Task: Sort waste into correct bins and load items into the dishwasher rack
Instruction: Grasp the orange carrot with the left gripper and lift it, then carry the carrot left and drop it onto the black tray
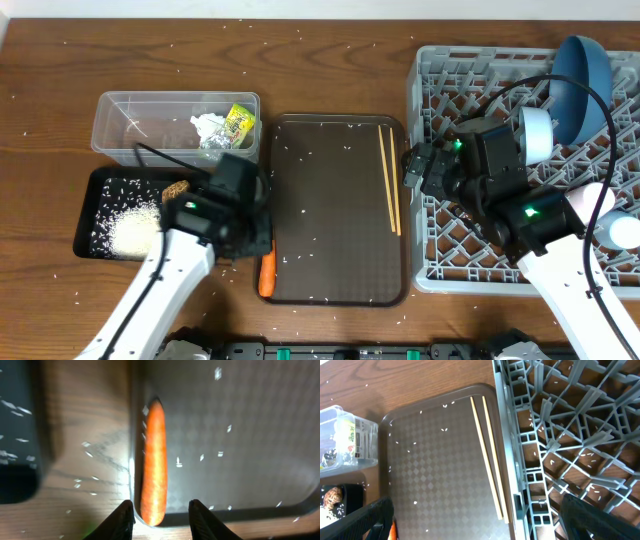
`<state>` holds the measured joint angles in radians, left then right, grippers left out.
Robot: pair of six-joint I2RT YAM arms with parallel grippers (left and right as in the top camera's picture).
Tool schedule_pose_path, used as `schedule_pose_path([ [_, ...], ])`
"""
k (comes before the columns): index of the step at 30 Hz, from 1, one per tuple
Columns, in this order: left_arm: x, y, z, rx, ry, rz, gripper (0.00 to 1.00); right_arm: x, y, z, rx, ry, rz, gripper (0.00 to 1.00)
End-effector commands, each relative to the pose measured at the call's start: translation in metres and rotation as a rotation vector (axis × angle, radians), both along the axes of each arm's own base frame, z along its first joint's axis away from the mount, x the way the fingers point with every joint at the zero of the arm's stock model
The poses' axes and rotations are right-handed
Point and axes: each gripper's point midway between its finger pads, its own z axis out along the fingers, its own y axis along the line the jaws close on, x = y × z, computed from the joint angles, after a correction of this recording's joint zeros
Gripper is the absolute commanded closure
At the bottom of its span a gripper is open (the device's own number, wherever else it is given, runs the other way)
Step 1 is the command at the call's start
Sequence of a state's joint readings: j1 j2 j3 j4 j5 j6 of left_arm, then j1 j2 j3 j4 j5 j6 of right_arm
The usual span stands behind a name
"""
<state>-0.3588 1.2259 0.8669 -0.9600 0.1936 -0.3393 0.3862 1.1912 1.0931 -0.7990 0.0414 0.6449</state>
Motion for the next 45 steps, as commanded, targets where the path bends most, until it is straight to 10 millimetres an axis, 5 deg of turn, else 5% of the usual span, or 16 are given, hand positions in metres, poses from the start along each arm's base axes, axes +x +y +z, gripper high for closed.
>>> schedule_pose_path([
  [1, -0.021, -0.008, -0.03, 0.016, 0.081, -0.059, 0.57, 0.003, -0.006, 0.0, -0.004, 0.002, -0.032, 0.01],
  [6, -0.028, -0.011, -0.058, 0.031, 0.125, -0.047, 0.53, 0.003, -0.006, -0.001, -0.006, 0.005, -0.031, 0.01],
  [21, -0.033, -0.014, -0.099, 0.064, 0.263, -0.047, 0.5, 0.003, -0.006, -0.001, -0.006, 0.005, -0.032, 0.01],
  [25, -0.032, -0.014, -0.099, 0.063, 0.261, -0.047, 0.68, 0.003, -0.006, -0.001, -0.006, 0.005, -0.032, 0.01],
  [28, -0.03, -0.015, -0.098, 0.061, 0.256, -0.047, 0.69, 0.003, -0.006, -0.001, -0.006, 0.005, -0.032, 0.01],
  [32, -0.024, -0.017, -0.087, 0.052, 0.238, -0.045, 0.71, 0.003, -0.006, -0.001, -0.007, 0.005, -0.032, 0.01],
  [37, -0.001, -0.011, -0.046, 0.043, 0.168, 0.003, 0.71, 0.003, -0.006, -0.001, -0.006, 0.005, -0.032, 0.01],
  [40, 0.019, 0.009, -0.017, 0.067, 0.08, 0.078, 0.85, 0.002, -0.006, -0.001, -0.007, 0.006, -0.031, 0.01],
  [45, 0.043, 0.062, 0.013, 0.092, -0.048, 0.289, 0.86, 0.001, -0.007, -0.002, -0.01, 0.013, -0.031, 0.01],
])
